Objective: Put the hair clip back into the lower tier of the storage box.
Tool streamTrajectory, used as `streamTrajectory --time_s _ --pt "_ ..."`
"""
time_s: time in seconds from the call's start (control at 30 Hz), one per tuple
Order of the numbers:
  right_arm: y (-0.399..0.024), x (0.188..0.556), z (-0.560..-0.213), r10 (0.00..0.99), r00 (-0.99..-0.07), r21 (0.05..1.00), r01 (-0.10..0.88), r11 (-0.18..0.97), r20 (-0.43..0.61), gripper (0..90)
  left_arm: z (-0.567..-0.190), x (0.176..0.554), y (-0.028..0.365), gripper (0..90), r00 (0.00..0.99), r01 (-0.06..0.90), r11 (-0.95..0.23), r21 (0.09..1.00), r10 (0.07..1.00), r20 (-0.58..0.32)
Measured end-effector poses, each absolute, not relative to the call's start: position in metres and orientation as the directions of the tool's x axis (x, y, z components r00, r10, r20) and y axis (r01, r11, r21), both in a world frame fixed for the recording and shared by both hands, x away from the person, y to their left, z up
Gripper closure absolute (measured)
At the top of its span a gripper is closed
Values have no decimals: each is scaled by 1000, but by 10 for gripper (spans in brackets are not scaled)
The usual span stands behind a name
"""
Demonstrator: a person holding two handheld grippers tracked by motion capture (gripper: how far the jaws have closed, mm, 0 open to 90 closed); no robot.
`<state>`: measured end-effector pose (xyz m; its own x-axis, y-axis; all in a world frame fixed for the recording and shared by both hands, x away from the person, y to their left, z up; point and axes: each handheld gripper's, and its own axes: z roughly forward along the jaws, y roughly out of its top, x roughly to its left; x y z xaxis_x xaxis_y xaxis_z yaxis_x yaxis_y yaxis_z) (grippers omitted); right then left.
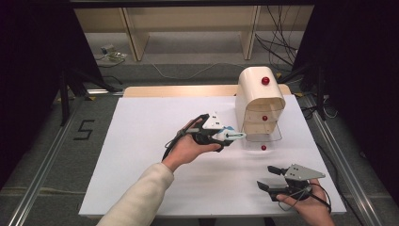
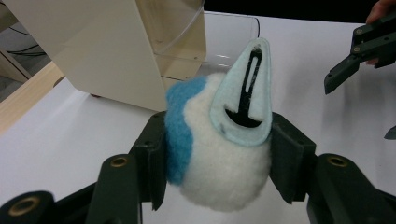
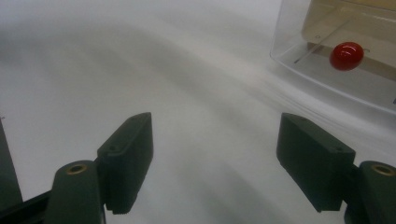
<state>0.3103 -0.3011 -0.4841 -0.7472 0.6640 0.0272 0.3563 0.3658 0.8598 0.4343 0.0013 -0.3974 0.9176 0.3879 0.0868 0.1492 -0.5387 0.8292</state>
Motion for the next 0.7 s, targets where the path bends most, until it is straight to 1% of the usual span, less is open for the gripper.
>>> streamTrajectory --time_s 0.2,0.27,0.33,0.7 --pt "-301 310 -484 664 -748 861 355 365 27 280 -396 435 -3 471 919 145 -545 826 383 91" --pt "-300 310 -484 671 -740 865 363 345 43 279 -396 434 -5 471 919 145 -541 828 383 90" --pt "-301 310 -484 661 -750 858 353 373 21 280 -395 435 -7 471 919 140 -544 828 382 95" --pt "-301 310 -484 664 -747 863 354 361 29 279 -391 436 -15 471 922 138 -548 825 375 94"
